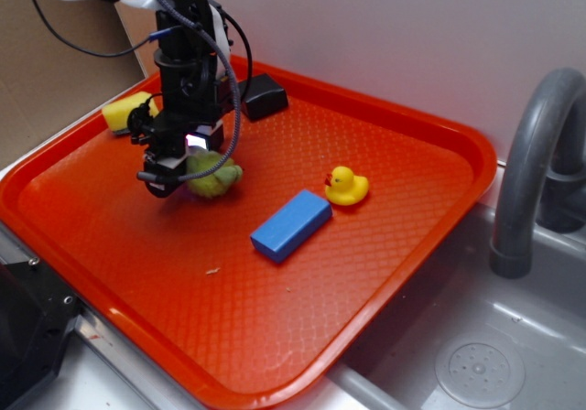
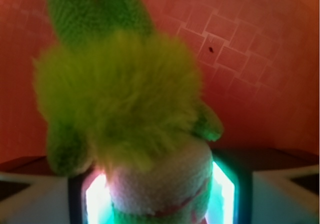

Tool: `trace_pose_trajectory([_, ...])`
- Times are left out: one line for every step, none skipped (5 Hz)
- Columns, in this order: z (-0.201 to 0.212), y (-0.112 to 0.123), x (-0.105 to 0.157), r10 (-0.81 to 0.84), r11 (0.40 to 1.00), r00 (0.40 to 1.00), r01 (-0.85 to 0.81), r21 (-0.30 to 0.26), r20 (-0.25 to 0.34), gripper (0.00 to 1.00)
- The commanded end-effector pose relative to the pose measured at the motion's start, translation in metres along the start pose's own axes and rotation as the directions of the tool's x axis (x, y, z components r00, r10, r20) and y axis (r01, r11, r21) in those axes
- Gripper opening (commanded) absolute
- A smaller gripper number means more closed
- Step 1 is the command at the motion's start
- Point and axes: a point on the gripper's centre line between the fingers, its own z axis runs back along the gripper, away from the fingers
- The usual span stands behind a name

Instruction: Grab the green animal.

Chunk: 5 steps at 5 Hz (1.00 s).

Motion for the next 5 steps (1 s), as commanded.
trace_pose_trajectory([0.076, -0.026, -0.008, 0.198, 0.965, 0.980, -0.200, 0.167, 0.030, 0.00])
trace_pose_trajectory([0.123, -0.046, -0.018, 0.344, 0.926, 0.935, -0.353, 0.135, 0.086, 0.00])
trace_pose_trajectory([0.168, -0.061, -0.040, 0.557, 0.809, 0.811, -0.579, 0.104, 0.182, 0.00])
trace_pose_trajectory([0.212, -0.072, -0.061, 0.727, 0.650, 0.627, -0.760, 0.014, 0.281, 0.00])
trace_pose_trajectory([0.218, -0.069, -0.066, 0.784, 0.590, 0.565, -0.807, -0.028, 0.255, 0.00])
